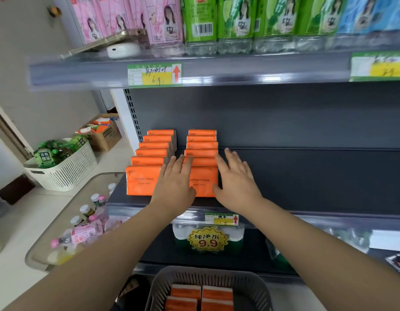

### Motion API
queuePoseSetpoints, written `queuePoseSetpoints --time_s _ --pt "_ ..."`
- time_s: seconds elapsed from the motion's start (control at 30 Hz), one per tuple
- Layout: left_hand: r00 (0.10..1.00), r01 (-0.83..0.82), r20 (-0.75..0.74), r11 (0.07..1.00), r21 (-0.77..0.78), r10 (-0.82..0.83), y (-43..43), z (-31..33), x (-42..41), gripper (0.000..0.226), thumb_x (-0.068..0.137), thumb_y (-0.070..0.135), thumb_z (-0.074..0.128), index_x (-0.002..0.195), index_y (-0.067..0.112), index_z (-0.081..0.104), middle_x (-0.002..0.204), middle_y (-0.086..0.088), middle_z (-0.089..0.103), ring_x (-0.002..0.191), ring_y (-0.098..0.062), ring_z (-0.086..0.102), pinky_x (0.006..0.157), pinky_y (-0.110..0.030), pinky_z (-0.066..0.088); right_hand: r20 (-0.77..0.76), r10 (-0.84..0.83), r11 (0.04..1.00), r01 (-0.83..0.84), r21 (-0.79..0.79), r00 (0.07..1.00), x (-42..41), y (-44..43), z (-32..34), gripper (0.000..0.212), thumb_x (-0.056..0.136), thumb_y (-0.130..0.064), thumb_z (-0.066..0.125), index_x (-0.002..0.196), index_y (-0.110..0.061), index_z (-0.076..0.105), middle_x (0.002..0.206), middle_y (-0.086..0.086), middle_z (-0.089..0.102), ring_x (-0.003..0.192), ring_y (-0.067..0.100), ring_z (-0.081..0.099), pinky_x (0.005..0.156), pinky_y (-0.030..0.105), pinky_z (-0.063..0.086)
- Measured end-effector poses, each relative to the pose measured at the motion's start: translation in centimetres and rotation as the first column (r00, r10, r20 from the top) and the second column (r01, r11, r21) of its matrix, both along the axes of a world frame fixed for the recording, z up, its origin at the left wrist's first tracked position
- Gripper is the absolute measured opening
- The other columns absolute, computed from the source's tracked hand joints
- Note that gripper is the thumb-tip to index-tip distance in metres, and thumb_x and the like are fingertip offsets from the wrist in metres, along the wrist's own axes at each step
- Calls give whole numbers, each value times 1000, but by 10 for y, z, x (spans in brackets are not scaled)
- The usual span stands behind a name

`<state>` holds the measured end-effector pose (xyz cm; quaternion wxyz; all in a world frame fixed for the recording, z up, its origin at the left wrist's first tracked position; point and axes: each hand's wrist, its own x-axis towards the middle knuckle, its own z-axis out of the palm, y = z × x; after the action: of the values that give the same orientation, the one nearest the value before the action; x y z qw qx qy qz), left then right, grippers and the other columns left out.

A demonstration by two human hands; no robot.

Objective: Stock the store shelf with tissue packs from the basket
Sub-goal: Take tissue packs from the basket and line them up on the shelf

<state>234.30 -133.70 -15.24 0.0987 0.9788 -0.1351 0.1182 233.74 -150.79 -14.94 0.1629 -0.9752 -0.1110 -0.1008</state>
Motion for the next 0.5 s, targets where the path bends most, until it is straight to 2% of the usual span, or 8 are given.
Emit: queuePoseSetpoints --time_s 0.2,0.5 --pt "998 -44 37 996 71 42 4 -15 -29 79 89 28 52 154 13 10 162 -7 10 150 -23 1 120 -40 3 -41 5 998 -8 -67 999 -25 3 -9 88 88 -40 54 152 -20 -3 160 7 -12 146 25 -15 119 46 -5" --pt "995 -70 -66 986 152 81 17 -57 -74 79 92 30 47 154 12 2 163 -6 1 150 -22 -5 122 -42 3 -143 39 989 -58 -135 989 -64 6 -51 91 89 -42 55 152 -19 -8 159 6 -17 147 23 -13 119 43 -4"
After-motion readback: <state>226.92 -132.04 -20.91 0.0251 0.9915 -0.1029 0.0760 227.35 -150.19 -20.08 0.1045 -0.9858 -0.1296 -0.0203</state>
